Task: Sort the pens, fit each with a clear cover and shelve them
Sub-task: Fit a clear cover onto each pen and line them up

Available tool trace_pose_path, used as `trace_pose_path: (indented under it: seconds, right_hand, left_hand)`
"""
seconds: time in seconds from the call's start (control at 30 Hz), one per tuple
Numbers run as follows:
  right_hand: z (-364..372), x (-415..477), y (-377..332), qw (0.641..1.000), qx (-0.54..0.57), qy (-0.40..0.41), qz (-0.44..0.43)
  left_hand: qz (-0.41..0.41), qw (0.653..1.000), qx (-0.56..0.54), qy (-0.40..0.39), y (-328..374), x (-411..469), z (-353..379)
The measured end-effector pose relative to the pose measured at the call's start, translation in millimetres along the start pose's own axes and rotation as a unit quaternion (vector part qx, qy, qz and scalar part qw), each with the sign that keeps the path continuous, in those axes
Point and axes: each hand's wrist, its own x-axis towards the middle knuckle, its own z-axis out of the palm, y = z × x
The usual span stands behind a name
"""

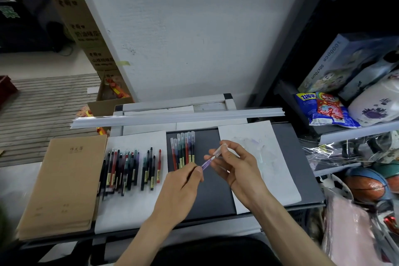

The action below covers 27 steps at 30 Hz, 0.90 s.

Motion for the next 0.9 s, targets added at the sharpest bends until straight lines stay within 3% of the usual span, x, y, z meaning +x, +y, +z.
trace_pose_path:
  seconds: [0.37,0.53,0.6,0.67,0.77,0.9]
  right_hand:
    - [1.9,2.5,18.9,0.996,-0.07,0.007,-0.054]
    - [3.9,11.9,13.3,0.992,-0.098,-0.005,-0.076]
    - [3.4,15.8,5.2,0.993,-0.098,-0.027,-0.067]
    - [1.9,19.7,-1.3,0.992,-0.107,-0.042,-0.058]
    - [-2.3,26.9,-2.2,0.984,-0.161,-0.041,-0.066]
    - [-19.7,36.0,4.3,0.951,-0.303,0.012,-0.068]
  left_hand:
    - [-0.024,0.998,-0.049,-0.021,-3.7,11.1,3.5]
    - [-0.127,0.962,-0.239,-0.044,5.1,16.0,7.9]
    - [-0.132,0.951,-0.274,-0.052,6.2,17.0,8.4]
    - [-0.1,0.963,-0.242,-0.06,7.7,19.4,7.8]
    - [-0.029,0.997,-0.052,-0.054,3.5,27.0,5.1]
    - [-0.01,0.995,0.09,-0.027,-15.1,41.3,-0.1]
